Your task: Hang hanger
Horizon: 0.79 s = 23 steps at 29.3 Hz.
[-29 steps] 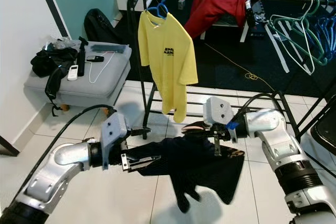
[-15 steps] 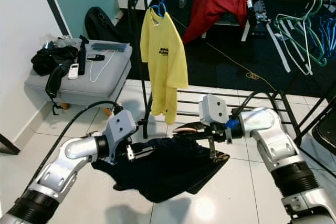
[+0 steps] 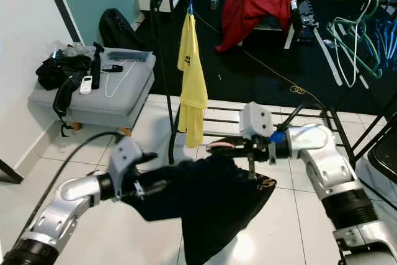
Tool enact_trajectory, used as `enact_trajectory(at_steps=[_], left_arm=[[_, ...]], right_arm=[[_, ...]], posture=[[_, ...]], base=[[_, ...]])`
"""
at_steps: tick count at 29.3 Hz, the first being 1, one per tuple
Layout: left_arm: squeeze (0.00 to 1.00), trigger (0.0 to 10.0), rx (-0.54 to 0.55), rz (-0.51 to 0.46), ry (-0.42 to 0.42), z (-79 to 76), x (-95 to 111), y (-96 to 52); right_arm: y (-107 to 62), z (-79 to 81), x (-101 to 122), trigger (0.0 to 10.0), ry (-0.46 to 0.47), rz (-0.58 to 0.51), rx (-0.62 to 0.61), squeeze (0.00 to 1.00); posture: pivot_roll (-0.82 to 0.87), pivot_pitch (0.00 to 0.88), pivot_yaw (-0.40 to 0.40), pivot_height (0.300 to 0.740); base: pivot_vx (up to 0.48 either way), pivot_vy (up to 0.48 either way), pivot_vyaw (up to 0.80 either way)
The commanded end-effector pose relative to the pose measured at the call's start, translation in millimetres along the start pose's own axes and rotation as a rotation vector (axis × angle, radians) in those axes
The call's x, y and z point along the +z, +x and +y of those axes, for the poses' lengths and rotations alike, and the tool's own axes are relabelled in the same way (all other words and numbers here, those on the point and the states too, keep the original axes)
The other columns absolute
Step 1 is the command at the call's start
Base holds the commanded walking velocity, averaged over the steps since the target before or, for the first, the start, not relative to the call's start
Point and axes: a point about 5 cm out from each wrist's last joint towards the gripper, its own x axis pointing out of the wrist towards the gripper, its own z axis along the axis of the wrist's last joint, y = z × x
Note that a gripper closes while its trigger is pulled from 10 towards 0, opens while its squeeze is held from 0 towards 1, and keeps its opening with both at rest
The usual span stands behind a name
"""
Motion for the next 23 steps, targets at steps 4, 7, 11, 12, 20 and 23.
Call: enact_trajectory(at_steps=[4, 7, 11, 12, 20, 23], left_arm=[[0.0, 10.0, 0.198, -0.01, -0.217, 17.0, -25.5, -23.8], [0.0, 10.0, 0.228, -0.014, -0.267, 19.3, -31.5, -29.1], [0.0, 10.0, 0.16, 0.003, -0.375, 4.6, -52.5, -35.8], [0.0, 10.0, 0.138, -0.007, -0.392, 0.2, -53.6, -33.5], [0.0, 10.0, 0.15, 0.009, -0.408, -5.9, -63.3, -29.7], [0.0, 10.0, 0.17, -0.016, -0.43, -5.5, -63.3, -29.2]], right_arm=[[-4.5, -3.6, 8.5, 0.0, -0.022, -0.032, -0.026, 0.0], [-4.1, -3.6, 8.9, 0.0, -0.022, -0.034, -0.025, 0.0], [-1.9, -3.8, 13.8, 0.0, -0.022, -0.053, -0.014, 0.0], [-1.7, -4.2, 15.1, 0.0, -0.022, -0.057, -0.013, 0.0], [-1.9, -7.5, 18.7, 0.0, -0.03, -0.07, -0.024, 0.0], [-1.5, -8.2, 21.1, 0.0, -0.034, -0.077, -0.025, 0.0]], posture=[[-0.08, 0.13, -0.012, 0.74], [-0.08, 0.129, -0.011, 0.74], [-0.09, 0.12, -0.013, 0.74], [-0.08, 0.118, -0.015, 0.74], [-0.09, 0.112, -0.014, 0.74], [-0.09, 0.114, -0.014, 0.74]], base=[[0.0, 0.0, 0.0], [0.0, 0.0, 0.0], [0.0, 0.0, 0.0], [0.0, 0.0, 0.0], [0.0, 0.0, 0.0], [0.0, 0.0, 0.0]])
